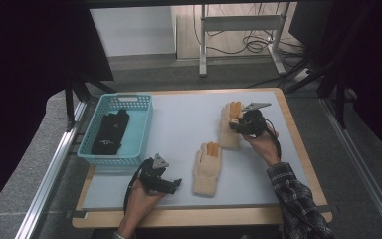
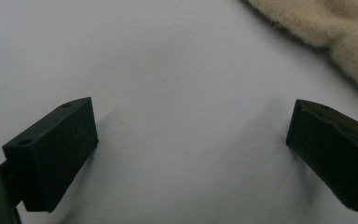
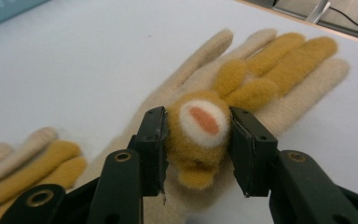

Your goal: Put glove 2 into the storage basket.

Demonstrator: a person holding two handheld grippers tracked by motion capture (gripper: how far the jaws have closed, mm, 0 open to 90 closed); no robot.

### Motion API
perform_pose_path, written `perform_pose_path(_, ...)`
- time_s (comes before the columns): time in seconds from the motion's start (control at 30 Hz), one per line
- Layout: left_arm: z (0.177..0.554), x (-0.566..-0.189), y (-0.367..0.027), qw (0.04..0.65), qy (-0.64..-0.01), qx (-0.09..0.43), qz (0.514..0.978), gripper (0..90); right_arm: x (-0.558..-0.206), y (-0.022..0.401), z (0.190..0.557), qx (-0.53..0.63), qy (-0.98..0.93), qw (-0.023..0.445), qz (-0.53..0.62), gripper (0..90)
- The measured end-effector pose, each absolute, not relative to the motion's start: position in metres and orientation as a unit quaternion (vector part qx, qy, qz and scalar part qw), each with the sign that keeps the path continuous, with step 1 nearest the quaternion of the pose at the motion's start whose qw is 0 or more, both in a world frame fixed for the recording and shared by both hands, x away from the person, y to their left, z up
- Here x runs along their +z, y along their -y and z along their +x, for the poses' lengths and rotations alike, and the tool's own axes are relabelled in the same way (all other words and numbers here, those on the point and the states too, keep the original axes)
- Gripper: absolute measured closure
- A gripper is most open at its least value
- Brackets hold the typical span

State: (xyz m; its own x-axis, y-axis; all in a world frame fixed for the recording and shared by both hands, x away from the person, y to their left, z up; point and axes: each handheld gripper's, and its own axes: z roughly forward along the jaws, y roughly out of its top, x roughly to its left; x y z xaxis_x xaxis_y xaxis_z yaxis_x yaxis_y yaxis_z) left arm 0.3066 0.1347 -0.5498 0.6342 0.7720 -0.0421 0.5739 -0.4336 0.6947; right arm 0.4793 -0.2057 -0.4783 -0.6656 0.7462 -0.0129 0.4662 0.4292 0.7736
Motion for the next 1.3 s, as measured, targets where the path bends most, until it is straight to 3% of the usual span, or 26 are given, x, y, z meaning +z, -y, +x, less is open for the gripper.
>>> perform_pose_path(0.3,0.307,-0.550,-0.135,0.347,-0.403,0.142,0.835,2.0,-0.453,0.210,0.456,0.415,-0.812,0.180,0.369,57.9)
perform_pose_path(0.5,0.307,-0.550,-0.135,0.346,-0.403,0.142,0.835,2.0,-0.445,0.208,0.435,0.436,-0.803,0.153,0.377,57.8)
perform_pose_path(1.03,0.307,-0.550,-0.135,0.347,-0.402,0.144,0.835,2.1,-0.453,0.183,0.368,0.447,-0.807,0.104,0.371,57.6)
perform_pose_path(1.3,0.307,-0.550,-0.135,0.347,-0.404,0.144,0.834,2.1,-0.461,0.162,0.337,0.435,-0.816,0.103,0.365,57.6)
